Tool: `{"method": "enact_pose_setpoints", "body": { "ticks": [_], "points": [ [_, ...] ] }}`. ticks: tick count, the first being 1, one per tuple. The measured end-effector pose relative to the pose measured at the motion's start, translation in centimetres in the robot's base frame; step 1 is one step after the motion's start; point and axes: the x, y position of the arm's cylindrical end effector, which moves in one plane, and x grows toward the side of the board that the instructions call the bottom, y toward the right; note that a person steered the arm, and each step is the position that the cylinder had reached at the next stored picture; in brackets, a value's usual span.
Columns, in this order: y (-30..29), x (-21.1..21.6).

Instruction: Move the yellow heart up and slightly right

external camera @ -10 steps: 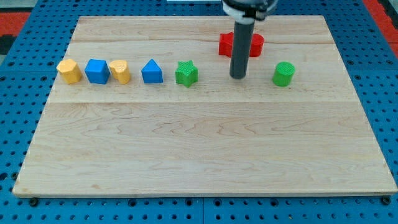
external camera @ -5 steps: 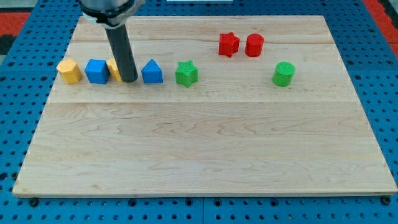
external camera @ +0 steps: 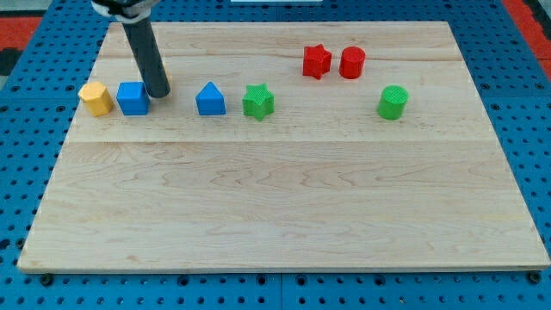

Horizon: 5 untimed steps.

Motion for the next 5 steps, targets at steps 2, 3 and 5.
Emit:
{"method": "enact_pose_setpoints", "body": {
  "ticks": [2, 3, 5],
  "points": [
    [-1.5, -0.4],
    [-5.3, -2.6],
    [2.8, -3.5]
  ]
}}
